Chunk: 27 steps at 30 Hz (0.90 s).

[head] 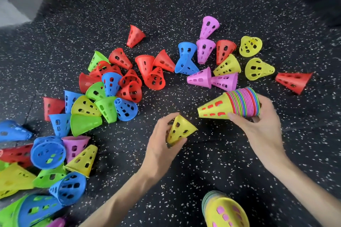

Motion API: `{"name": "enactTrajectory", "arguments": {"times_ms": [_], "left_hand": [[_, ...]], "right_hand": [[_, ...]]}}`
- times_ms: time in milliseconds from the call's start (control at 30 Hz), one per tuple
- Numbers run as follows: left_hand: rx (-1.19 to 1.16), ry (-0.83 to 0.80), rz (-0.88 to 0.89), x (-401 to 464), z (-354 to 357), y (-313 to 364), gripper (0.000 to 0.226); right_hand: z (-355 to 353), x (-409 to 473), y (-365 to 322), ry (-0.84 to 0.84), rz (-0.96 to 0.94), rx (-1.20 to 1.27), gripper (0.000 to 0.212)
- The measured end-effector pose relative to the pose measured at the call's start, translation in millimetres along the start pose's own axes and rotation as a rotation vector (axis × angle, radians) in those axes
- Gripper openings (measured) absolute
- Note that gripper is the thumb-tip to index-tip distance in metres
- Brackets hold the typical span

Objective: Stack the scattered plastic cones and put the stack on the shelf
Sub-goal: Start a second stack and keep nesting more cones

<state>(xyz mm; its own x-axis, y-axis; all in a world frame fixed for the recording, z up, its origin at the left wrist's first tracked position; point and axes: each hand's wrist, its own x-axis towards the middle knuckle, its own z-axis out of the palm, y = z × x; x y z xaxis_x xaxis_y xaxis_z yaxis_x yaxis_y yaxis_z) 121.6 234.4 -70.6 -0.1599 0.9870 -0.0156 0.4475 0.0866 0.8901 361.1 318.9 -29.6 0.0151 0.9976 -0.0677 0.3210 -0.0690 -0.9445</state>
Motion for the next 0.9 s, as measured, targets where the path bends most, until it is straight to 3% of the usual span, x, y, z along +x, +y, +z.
{"name": "enactTrajectory", "arguments": {"times_ms": [400, 500, 567, 900], "left_hand": [[-0.063, -0.021, -0.026, -15, 5, 25, 0.057], [-0.068, -0.026, -0.052, -16, 2, 25, 0.057], [-0.056, -0.029, -0.056, -16, 0, 26, 0.055], [-0.074, 0.038, -0.08, -54, -27, 35, 0.045]], "right_hand": [[25, -23, -11, -0.322, 0.034, -0.094, 0.055], [29, -24, -9, -0.376, 0.041, -0.168, 0.075], [32, -24, -8, -0.386, 0.039, -0.213, 0.083], [43, -50, -25, -0.37, 0.021, -0.105, 0.072]]}}
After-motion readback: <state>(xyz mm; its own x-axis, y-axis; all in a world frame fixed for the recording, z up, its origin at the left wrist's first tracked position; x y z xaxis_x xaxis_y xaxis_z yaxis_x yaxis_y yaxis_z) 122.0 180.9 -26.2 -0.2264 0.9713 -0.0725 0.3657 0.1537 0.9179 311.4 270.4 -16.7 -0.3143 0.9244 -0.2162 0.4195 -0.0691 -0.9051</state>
